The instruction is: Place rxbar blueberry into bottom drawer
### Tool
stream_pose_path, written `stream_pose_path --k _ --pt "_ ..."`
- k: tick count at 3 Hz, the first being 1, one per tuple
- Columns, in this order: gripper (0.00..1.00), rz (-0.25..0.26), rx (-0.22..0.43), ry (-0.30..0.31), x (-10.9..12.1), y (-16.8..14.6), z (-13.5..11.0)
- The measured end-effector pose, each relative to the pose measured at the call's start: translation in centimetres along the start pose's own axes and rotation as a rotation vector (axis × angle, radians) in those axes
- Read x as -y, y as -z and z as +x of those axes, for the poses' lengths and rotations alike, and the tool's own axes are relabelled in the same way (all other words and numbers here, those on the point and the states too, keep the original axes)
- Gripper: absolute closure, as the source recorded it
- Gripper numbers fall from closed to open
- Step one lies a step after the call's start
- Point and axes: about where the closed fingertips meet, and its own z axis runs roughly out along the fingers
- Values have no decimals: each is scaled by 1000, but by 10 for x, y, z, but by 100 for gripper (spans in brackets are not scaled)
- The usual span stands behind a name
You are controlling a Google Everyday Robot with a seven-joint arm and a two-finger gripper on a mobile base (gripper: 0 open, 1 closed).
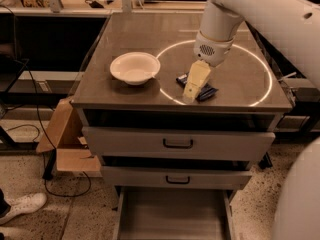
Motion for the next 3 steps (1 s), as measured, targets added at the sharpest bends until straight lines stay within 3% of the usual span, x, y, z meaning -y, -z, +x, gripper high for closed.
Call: stream_pose_path --k 1,3 --pt "0 -29 -5 -13 6 -5 -4" --pt "0 18 -3 -65 14 -14 -4"
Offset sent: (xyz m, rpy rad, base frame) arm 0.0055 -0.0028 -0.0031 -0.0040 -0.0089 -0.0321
